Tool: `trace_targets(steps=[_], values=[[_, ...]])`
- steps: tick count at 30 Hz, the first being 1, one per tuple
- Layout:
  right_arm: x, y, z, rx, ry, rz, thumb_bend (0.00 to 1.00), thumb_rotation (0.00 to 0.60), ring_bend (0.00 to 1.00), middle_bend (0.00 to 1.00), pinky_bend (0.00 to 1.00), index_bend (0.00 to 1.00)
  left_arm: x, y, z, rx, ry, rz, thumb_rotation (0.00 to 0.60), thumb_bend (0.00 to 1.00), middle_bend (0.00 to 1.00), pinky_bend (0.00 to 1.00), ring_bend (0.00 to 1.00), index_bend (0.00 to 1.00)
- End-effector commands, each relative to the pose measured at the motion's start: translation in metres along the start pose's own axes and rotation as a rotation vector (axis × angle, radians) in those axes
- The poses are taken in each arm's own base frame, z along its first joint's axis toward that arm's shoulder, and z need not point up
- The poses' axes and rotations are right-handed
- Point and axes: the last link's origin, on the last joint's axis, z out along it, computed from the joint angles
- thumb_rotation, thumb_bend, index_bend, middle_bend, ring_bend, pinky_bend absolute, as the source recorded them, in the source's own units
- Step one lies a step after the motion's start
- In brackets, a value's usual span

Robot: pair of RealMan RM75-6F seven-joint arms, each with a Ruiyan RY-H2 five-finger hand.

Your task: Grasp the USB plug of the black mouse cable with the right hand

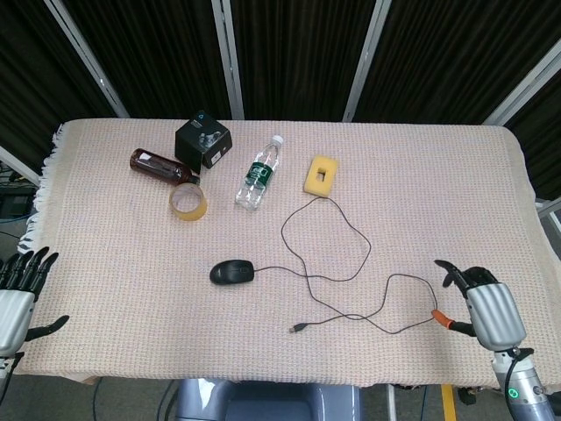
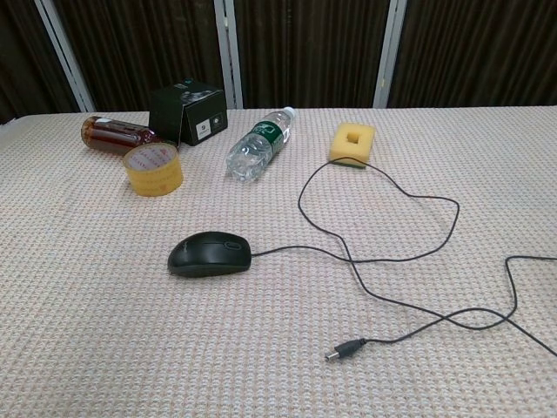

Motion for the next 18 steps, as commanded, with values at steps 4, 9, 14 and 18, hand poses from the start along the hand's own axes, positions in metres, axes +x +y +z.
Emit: trace_targets(steps=[4,9,14,18], values=[[-0.008,-0.024,0.034,0.115,-0.071,0.012,0.09,0.6,0.99,1.0,0.76,0.41,-0.001,0.001,0.002,0.002,0.01,-0.002,0.574,0.06,0.0,0.0,0.0,0.0],[-0.028,-0.053,0.051,0.21,-0.167,0.008,0.1,0.6,1.0,1.0,0.82,0.46,-0.003,0.0,0.003,0.007,0.001,-0.005,0.572,0.05,0.0,0.0,0.0,0.0],[-0.055,-0.088,0.062,0.275,-0.271,0.033,0.1,0.6,1.0,1.0,0.83,0.47,-0.003,0.001,0.003,0.0,0.0,-0.013,0.57,0.05,0.0,0.0,0.0,0.0],[-0.075,-0.113,0.067,0.317,-0.334,0.03,0.11,0.6,1.0,1.0,0.83,0.47,-0.003,0.0,0.002,0.0,-0.003,-0.017,0.574,0.06,0.0,0.0,0.0,0.0]])
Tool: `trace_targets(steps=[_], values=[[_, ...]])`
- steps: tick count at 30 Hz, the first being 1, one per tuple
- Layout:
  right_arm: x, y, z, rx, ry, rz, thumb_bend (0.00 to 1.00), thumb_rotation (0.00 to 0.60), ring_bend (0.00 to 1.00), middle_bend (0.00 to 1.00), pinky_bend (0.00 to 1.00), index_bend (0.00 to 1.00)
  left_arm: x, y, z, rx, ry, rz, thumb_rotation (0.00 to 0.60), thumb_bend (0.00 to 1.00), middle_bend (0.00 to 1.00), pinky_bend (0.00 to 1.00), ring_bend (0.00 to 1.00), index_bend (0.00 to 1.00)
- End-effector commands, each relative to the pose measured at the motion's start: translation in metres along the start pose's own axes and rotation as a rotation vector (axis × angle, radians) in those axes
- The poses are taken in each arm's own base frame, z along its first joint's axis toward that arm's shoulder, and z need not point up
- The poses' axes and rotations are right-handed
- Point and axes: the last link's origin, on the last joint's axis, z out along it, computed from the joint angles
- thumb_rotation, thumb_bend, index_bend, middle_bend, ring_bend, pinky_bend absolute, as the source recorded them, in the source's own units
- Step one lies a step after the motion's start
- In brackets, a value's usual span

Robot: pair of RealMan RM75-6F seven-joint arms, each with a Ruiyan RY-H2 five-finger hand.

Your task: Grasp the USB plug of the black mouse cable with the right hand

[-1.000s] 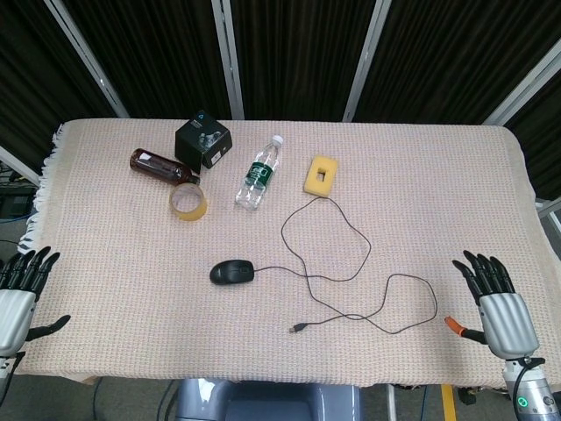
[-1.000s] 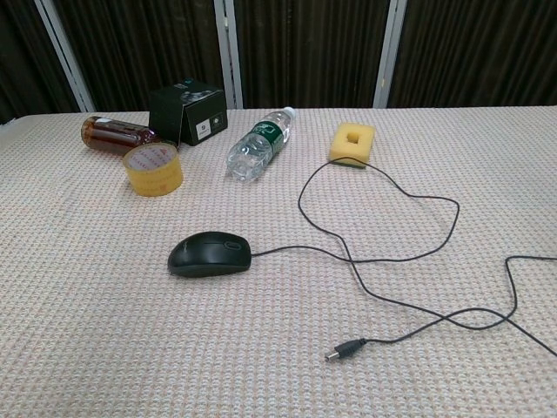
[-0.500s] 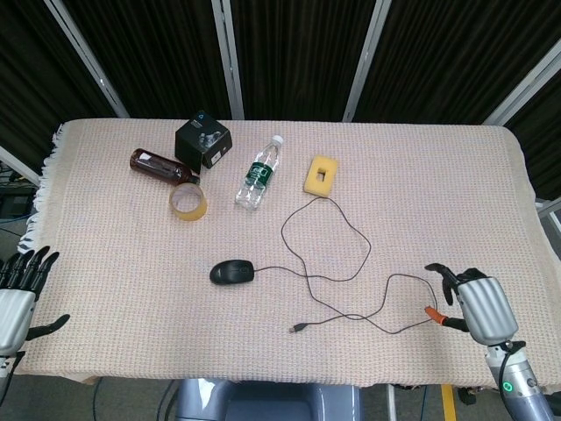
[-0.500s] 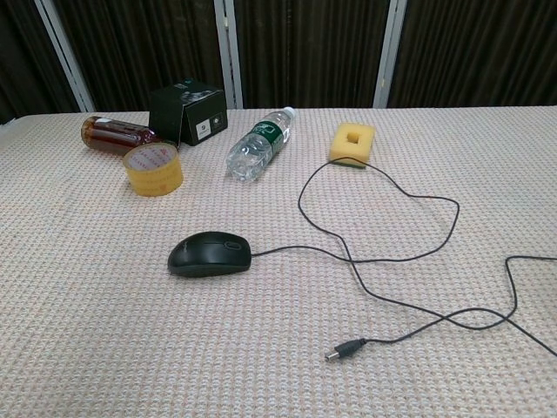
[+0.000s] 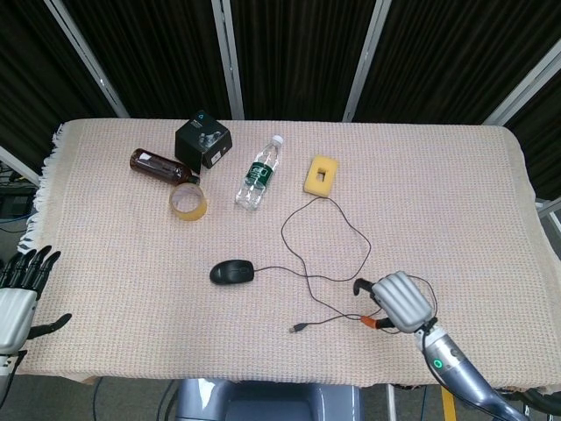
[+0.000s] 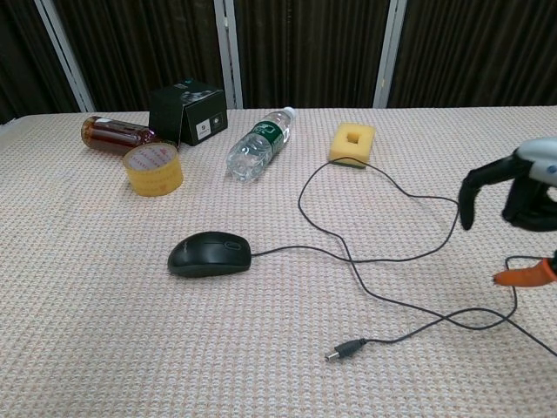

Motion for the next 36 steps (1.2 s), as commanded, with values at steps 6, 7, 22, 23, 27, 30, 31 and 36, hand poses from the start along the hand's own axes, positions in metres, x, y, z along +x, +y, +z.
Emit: trace_targets(steps=[6,7,22,23,27,30,31,36], values=[[-0.033,-0.045,0.033,0.066,-0.087,-0.001,0.13,0.6,1.0,1.0,0.83,0.52,0.001,-0.002,0.0,0.007,-0.002,-0.007,0.572,0.06,0.0,0.0,0.0,0.0],[-0.036,-0.048,0.035,0.064,-0.093,0.001,0.13,0.6,1.0,1.0,0.83,0.53,0.001,-0.002,0.0,0.006,-0.002,-0.007,0.571,0.06,0.0,0.0,0.0,0.0],[-0.067,-0.07,0.051,0.016,-0.148,0.001,0.23,0.6,1.0,1.0,0.83,0.47,0.0,-0.001,-0.001,0.004,-0.004,-0.006,0.574,0.06,0.0,0.0,0.0,0.0],[-0.069,-0.07,0.051,0.014,-0.151,0.001,0.24,0.6,1.0,1.0,0.83,0.47,0.0,-0.001,0.0,0.004,-0.004,-0.007,0.575,0.06,0.0,0.0,0.0,0.0],[-0.079,-0.073,0.051,0.003,-0.178,-0.006,0.25,0.6,1.0,1.0,0.83,0.47,0.0,-0.001,0.0,0.005,-0.006,-0.009,0.574,0.06,0.0,0.0,0.0,0.0],[-0.086,-0.073,0.05,-0.003,-0.192,-0.016,0.25,0.6,1.0,1.0,0.83,0.47,0.0,-0.001,0.0,0.003,-0.006,-0.009,0.573,0.06,0.0,0.0,0.0,0.0],[-0.088,-0.073,0.049,-0.005,-0.195,-0.02,0.25,0.6,1.0,1.0,0.83,0.47,0.0,-0.001,0.0,0.003,-0.006,-0.01,0.572,0.06,0.0,0.0,0.0,0.0],[-0.094,-0.073,0.051,-0.026,-0.194,-0.009,0.25,0.6,1.0,1.0,0.83,0.49,0.0,-0.001,0.001,0.004,-0.006,-0.013,0.571,0.06,0.0,0.0,0.0,0.0]])
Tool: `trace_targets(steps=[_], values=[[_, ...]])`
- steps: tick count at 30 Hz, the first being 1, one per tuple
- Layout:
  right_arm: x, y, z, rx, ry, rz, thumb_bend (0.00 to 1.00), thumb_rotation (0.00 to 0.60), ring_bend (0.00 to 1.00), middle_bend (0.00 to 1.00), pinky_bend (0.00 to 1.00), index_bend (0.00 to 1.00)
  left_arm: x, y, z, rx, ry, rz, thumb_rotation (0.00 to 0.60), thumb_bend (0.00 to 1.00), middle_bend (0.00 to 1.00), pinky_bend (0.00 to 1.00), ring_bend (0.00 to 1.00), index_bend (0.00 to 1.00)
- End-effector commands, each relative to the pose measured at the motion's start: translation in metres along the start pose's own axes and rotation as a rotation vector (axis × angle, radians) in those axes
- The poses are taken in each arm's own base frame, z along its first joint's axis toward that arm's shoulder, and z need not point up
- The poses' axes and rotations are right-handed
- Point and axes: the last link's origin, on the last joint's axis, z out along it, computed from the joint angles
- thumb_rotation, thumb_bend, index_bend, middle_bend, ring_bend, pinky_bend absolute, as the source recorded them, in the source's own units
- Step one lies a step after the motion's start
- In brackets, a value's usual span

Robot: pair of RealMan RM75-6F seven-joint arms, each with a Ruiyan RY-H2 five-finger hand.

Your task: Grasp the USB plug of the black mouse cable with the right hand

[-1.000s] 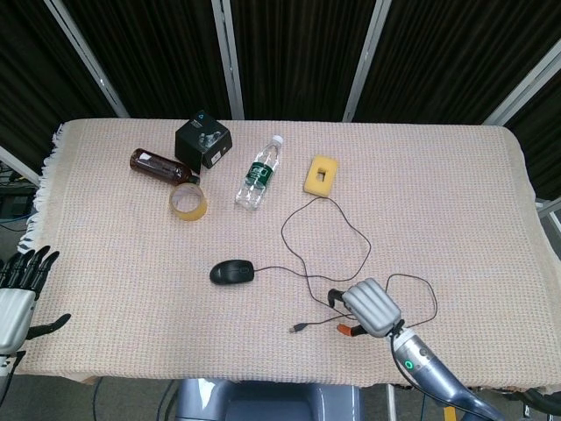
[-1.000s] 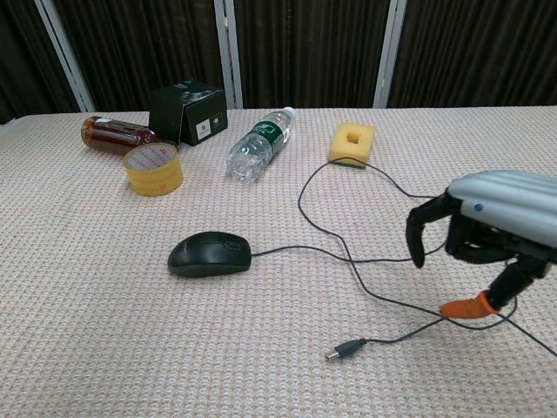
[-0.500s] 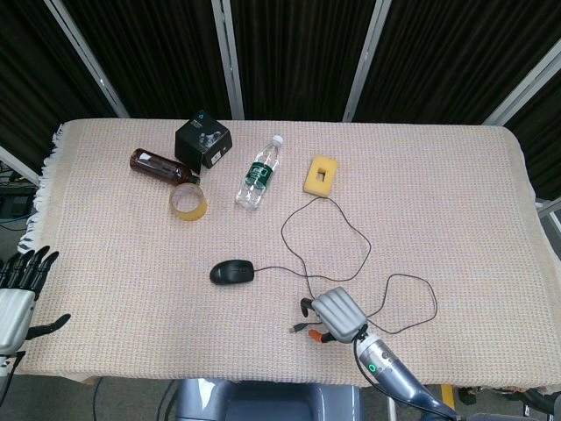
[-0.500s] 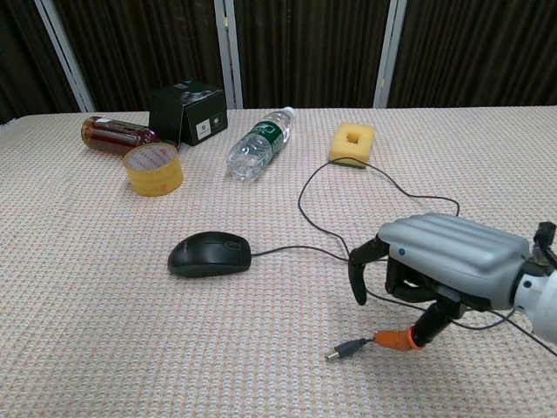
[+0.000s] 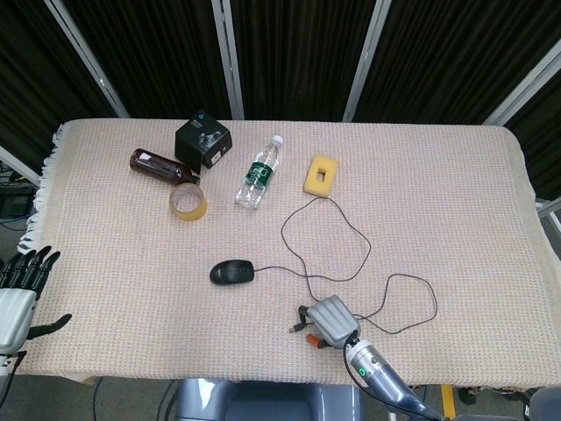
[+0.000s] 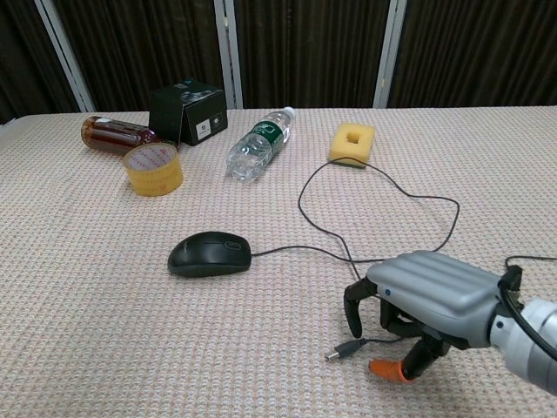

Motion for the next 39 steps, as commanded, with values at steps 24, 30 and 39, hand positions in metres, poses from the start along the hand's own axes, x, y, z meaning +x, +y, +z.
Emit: trace_targets(steps=[24,30,39], values=[[-0.017,-0.018,0.008,-0.011,0.02,0.057,0.37,0.6,1.0,1.0,0.83,0.59,0.0,0.0,0.0,0.001,-0.003,-0.002,0.575,0.06,0.0,0.0,0.0,0.0],[-0.017,-0.018,0.007,-0.009,0.032,0.055,0.44,0.6,1.0,1.0,0.83,0.63,0.0,0.0,0.001,0.002,-0.003,-0.003,0.573,0.06,0.0,0.0,0.0,0.0],[0.012,-0.014,0.003,-0.001,0.126,0.097,0.44,0.6,1.0,1.0,0.83,0.63,-0.001,0.0,0.001,0.003,0.001,-0.001,0.573,0.06,0.0,0.0,0.0,0.0]])
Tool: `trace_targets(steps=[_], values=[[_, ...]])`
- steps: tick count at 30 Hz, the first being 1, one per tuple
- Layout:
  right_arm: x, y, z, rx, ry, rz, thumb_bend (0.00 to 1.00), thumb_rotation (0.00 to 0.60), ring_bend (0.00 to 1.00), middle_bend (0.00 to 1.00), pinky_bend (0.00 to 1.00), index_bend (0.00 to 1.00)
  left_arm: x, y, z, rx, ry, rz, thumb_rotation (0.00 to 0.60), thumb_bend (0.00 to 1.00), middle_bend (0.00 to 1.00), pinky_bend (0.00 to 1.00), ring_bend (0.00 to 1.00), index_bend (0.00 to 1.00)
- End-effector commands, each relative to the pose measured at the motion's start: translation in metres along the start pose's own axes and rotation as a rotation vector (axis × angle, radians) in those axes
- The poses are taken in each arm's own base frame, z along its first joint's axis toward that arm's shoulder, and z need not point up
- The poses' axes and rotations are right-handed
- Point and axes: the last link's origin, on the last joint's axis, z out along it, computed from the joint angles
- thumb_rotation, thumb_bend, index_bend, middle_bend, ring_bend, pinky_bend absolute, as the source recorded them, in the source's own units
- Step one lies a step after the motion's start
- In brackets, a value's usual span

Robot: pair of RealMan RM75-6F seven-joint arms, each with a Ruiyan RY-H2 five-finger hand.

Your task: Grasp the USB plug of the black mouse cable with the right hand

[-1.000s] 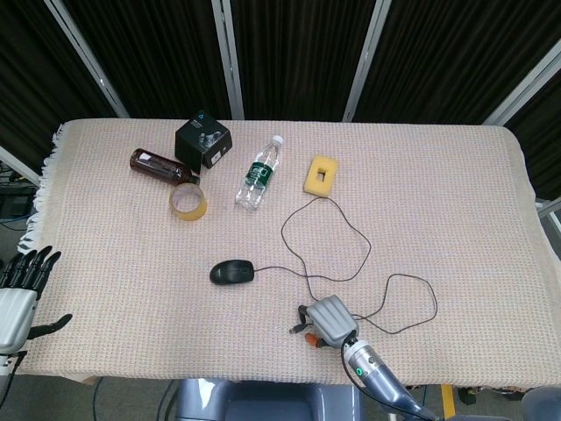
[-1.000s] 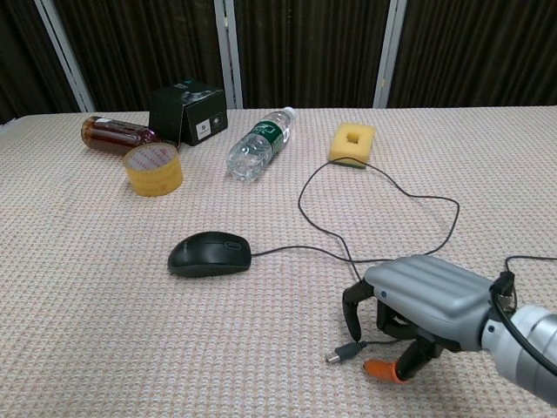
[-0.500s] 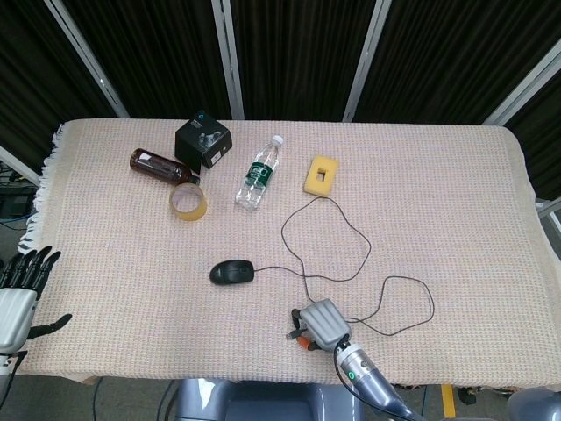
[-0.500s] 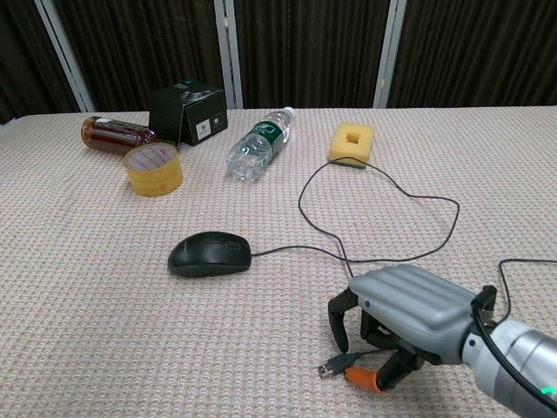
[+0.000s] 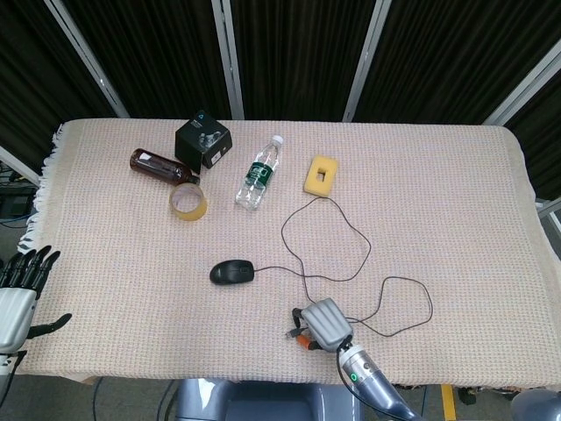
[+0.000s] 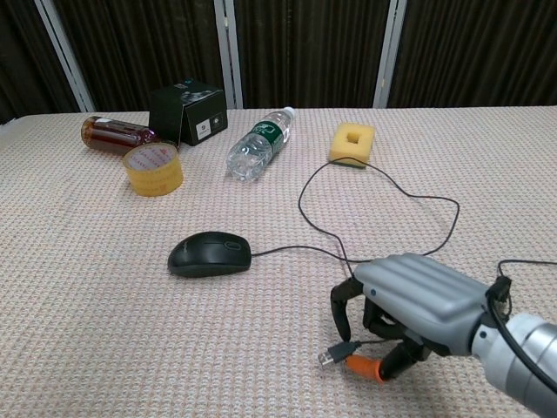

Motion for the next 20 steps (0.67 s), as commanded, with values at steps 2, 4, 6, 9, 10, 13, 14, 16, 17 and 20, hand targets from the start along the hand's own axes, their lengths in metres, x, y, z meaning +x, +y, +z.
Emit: trace_targets(steps=[2,4,6,9,10,13,14,16,17,20], values=[[0.031,0.0,0.003,0.005,0.1,0.072,0.44,0.6,1.0,1.0,0.83,0.63,0.0,0.0,0.0,0.001,-0.002,0.001,0.573,0.06,0.0,0.0,0.0,0.0],[0.051,-0.004,0.003,0.033,0.18,0.122,0.44,0.6,1.0,1.0,0.83,0.63,0.0,0.001,0.0,-0.003,0.003,0.001,0.573,0.06,0.0,0.0,0.0,0.0],[0.064,-0.007,0.001,0.062,0.252,0.164,0.44,0.6,1.0,1.0,0.83,0.63,0.001,0.003,-0.001,-0.008,0.009,0.002,0.573,0.06,0.0,0.0,0.0,0.0],[0.078,-0.009,-0.002,0.099,0.354,0.245,0.44,0.6,1.0,1.0,0.83,0.63,0.0,0.004,-0.002,-0.013,0.011,0.005,0.574,0.06,0.0,0.0,0.0,0.0],[0.081,-0.009,-0.003,0.109,0.387,0.268,0.44,0.6,1.0,1.0,0.83,0.63,0.0,0.004,-0.002,-0.012,0.01,0.005,0.574,0.06,0.0,0.0,0.0,0.0],[0.083,-0.005,-0.003,0.114,0.459,0.35,0.44,0.6,1.0,1.0,0.83,0.64,0.001,0.003,-0.003,-0.002,0.015,0.0,0.574,0.06,0.0,0.0,0.0,0.0],[0.081,-0.002,-0.003,0.107,0.48,0.378,0.44,0.6,1.0,1.0,0.83,0.64,0.002,0.003,-0.003,0.001,0.017,-0.004,0.574,0.06,0.0,0.0,0.0,0.0],[0.078,0.001,-0.003,0.1,0.512,0.428,0.44,0.6,1.0,1.0,0.83,0.64,0.003,0.002,-0.004,0.005,0.02,-0.007,0.575,0.06,0.0,0.0,0.0,0.0],[0.076,0.003,-0.004,0.092,0.529,0.456,0.44,0.6,1.0,1.0,0.83,0.64,0.003,0.002,-0.004,0.004,0.021,-0.007,0.574,0.06,0.0,0.0,0.0,0.0],[0.066,0.009,-0.009,0.076,0.573,0.516,0.44,0.6,1.0,1.0,0.83,0.64,0.004,0.001,-0.006,0.003,0.021,-0.007,0.572,0.06,0.0,0.0,0.0,0.0]])
